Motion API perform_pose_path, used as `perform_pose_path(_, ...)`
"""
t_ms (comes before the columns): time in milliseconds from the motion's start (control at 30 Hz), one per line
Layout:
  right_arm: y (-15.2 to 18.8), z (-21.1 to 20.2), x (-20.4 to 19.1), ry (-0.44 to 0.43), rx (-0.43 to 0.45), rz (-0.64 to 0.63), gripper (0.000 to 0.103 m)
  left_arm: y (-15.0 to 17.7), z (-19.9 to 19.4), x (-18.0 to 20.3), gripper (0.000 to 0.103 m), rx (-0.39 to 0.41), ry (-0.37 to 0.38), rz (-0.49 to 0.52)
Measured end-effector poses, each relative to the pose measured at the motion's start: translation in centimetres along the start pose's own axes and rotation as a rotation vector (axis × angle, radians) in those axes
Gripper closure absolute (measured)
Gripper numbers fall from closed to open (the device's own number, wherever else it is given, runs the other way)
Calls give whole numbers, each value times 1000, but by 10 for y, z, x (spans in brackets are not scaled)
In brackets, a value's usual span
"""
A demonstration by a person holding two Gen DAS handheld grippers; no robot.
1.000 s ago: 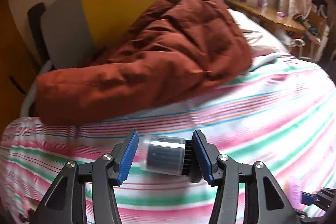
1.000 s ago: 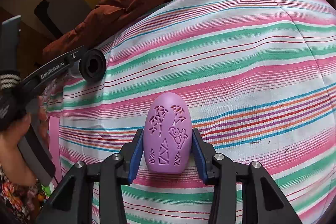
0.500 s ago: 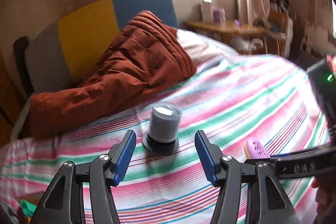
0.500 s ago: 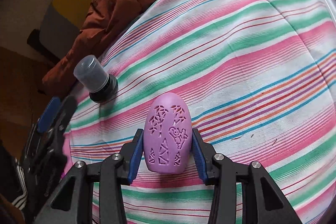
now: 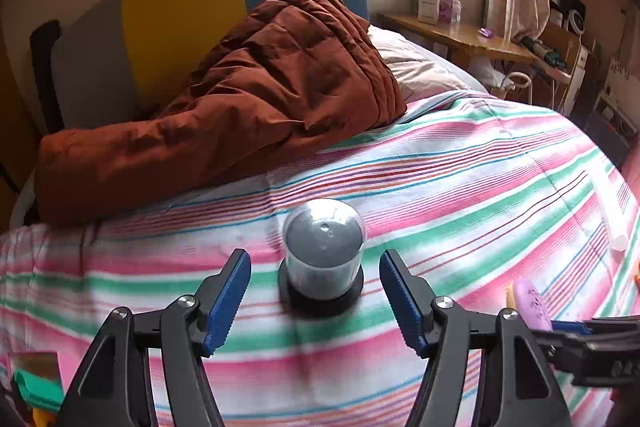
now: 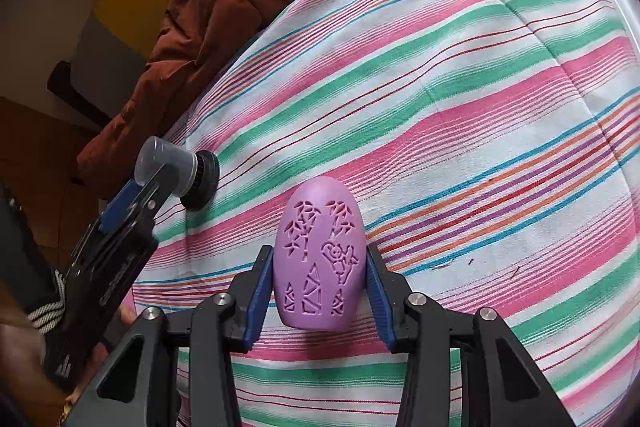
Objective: Organize rigid objects
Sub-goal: 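Carry the cylinder jar into the tray and open the left tool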
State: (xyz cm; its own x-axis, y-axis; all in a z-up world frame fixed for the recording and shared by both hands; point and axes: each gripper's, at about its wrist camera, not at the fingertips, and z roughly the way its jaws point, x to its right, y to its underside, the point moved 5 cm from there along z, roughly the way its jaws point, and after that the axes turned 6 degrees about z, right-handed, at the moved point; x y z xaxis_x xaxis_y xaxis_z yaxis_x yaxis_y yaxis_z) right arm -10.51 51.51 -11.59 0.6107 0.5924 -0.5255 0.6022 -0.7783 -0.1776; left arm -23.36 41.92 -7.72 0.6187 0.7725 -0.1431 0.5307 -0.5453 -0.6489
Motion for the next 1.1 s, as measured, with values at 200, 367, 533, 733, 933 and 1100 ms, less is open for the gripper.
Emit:
perform_pose_path(200,-1,1,0,1,0,-4,58,0,18,-6,53,-19,18,-50)
perform_pose_path(367,-2,3,-3,16,7,-28,58,5,12,-9,59,-9,51,-62)
perform_pose_path(533,-1,3,-8,20,19,-65,58,18,-11,-16,59,-5,85,-123)
perform_pose_path(733,2,4,-14,7,22,-105,58,41,-49,-21,59,23,112,-151)
perform_pose_path(933,7,5,-20,0,21,-144,58,84,-98,-29,59,35,131,-219)
perform_pose_path(1100,11,3,-27,0,33,-180,58,122,-136,-38,59,48,145,-269)
